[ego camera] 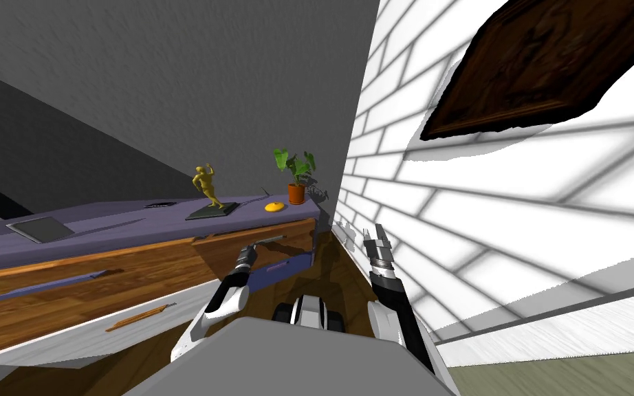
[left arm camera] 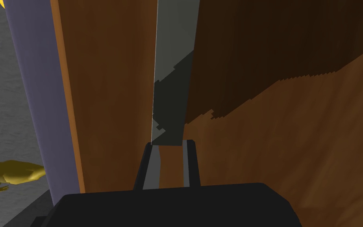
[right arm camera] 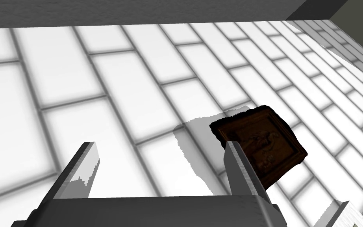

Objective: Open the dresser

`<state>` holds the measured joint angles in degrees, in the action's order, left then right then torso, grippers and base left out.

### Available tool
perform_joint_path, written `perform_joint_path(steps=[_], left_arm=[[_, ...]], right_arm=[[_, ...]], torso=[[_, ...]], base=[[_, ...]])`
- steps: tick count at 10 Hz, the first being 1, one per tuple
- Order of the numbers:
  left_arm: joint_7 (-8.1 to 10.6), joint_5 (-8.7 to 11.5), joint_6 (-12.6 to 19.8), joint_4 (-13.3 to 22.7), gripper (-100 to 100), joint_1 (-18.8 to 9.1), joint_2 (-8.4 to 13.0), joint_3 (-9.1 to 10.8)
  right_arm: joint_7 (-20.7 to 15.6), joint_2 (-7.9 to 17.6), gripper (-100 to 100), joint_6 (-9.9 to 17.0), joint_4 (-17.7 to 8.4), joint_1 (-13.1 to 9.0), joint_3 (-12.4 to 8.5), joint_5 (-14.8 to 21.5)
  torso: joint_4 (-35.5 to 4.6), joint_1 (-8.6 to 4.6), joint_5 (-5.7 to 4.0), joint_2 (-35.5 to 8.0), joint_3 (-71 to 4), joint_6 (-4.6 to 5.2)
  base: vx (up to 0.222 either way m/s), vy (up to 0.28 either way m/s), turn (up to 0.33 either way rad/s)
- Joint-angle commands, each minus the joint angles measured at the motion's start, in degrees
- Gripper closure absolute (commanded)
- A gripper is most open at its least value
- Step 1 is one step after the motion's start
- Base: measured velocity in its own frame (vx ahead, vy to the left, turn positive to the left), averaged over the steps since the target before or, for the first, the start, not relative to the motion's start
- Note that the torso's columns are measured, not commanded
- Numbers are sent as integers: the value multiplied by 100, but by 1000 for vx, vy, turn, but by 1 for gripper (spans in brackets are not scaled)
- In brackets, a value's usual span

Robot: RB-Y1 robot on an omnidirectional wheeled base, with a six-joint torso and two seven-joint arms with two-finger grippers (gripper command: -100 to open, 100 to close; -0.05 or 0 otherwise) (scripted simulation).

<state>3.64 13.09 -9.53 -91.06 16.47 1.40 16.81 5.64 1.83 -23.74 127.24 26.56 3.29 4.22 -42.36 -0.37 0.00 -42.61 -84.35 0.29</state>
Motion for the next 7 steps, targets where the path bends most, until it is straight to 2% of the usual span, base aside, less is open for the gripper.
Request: perform_joint_path(steps=[1, 2, 3, 7], left_arm=[[0, -3, 106, -133, 100, 44, -9, -95], [-6, -4, 84, -71, 100, 37, -7, -41], [-8, -6, 110, -116, 100, 92, -22, -83], [-8, -8, 123, -254, 100, 176, -37, -170]], right_arm=[[0, 0, 0, 0, 0, 0, 0, 0], [0, 0, 0, 0, 0, 0, 0, 0], [0, 0, 0, 0, 0, 1, 0, 0], [0, -1, 0, 0, 0, -1, 0, 0]], torso=[[-2, 0, -5, 10, -8, -1], [-3, -7, -11, 23, -17, 1], [-2, 13, -17, 53, -35, -12], [-1, -2, -8, 23, -15, -3]], base=[[-152, -62, -12], [-75, -31, 7], [-106, -44, 6], [-183, -93, 4]])
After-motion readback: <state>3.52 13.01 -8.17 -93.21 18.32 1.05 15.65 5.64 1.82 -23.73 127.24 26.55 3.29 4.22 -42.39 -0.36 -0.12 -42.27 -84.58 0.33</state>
